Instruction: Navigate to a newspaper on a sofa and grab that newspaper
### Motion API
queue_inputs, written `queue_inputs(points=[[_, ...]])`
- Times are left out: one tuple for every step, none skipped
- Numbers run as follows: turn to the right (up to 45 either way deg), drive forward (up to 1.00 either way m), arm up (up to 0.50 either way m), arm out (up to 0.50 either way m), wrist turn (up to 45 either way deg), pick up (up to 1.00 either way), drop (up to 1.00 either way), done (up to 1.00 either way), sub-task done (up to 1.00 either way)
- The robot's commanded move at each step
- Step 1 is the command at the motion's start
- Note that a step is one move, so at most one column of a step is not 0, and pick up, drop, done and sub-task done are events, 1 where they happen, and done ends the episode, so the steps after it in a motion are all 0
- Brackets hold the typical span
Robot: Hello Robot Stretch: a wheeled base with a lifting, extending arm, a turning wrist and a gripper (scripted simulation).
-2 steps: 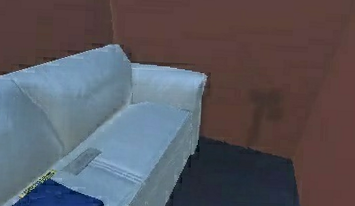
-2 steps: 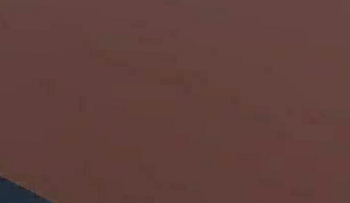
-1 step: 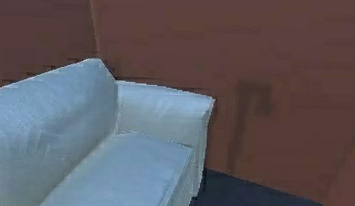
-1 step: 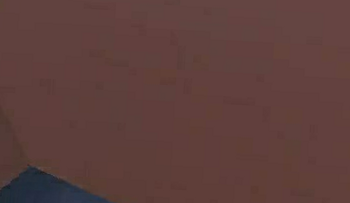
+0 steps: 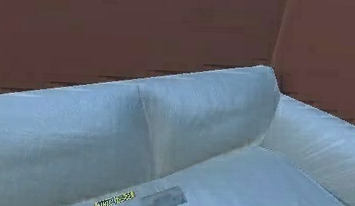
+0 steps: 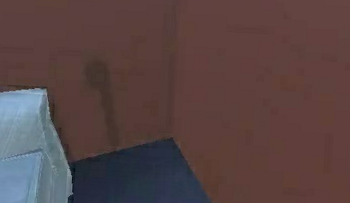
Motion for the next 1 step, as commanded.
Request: queue_inputs(points=[[-45.0,0.00,0.00,0.00,0.0,0.00,0.00,0.00,0.00]])
